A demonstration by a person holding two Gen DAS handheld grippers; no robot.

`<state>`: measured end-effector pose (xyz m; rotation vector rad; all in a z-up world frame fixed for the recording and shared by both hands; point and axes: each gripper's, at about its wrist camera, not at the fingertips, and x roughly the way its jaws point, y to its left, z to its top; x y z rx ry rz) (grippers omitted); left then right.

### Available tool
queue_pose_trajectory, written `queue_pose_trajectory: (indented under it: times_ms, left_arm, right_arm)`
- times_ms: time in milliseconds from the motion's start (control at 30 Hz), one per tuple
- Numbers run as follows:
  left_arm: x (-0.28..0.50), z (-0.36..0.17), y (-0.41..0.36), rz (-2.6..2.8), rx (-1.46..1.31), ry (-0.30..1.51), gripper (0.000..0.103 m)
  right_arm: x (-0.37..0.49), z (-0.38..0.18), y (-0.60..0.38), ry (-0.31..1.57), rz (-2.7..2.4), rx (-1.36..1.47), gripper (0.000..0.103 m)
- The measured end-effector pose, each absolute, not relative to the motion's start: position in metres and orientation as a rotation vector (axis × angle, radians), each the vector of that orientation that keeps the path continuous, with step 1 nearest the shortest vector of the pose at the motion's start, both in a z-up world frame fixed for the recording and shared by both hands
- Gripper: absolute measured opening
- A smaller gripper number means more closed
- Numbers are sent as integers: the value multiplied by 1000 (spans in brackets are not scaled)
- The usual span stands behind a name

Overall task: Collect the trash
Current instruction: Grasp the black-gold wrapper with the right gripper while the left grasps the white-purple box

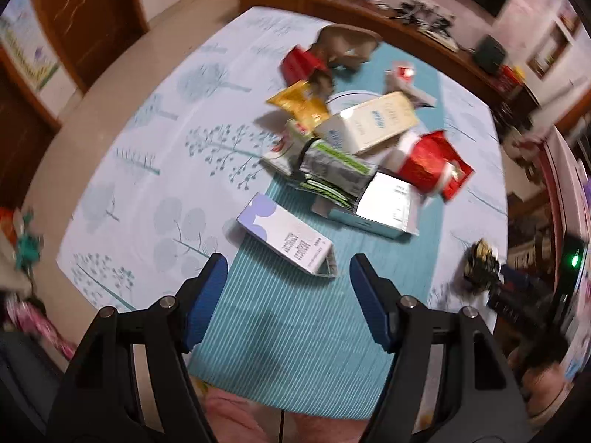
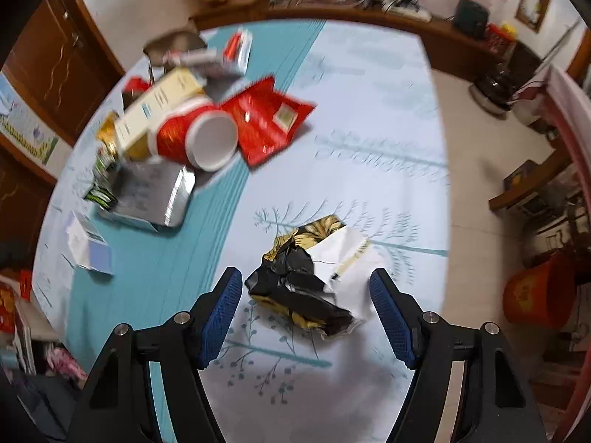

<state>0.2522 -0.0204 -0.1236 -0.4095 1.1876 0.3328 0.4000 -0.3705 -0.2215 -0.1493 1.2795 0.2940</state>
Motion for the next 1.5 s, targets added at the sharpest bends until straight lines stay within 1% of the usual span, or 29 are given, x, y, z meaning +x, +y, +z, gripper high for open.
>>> queue_pose_trajectory:
  times_ms: [133, 367, 467, 700, 933, 967, 1000, 1100, 1267, 1500]
  left_arm:
    - [262, -142, -9, 394, -467, 1194, 66]
    - [280, -175, 7, 479, -564, 1229, 66]
    - [284, -189, 8, 509, -596, 1252, 66]
    - [295, -212, 9, 533, -634, 1282, 66]
    - [300, -235, 13, 543, -674, 1325, 66]
    - [298, -236, 13, 542, -682, 1319, 64]
    - [297, -235, 12, 543, -671, 1302, 53]
    - [297, -233, 10, 538, -615, 1298, 34]
    - [289, -227, 9, 522, -573, 1278, 33]
    - [261, -197, 8, 464, -463, 1236, 33]
  right_arm:
    - [404, -243, -355, 1305, 346, -170, 72]
    - [412, -253, -332, 1262, 433, -275, 62]
    - [416, -254, -326, 1266, 471, -272, 60]
    - [423, -253, -308, 1277, 543, -275, 59]
    - [411, -248, -299, 1287, 562, -275, 59]
    - [411, -248, -298, 1288, 565, -273, 59]
    - [411, -248, -297, 1289, 569, -270, 59]
    - [409, -247, -295, 1291, 574, -266, 59]
    - [401, -241, -291, 1281, 575, -249, 57]
    - [377, -220, -281, 1255, 560, -210, 57]
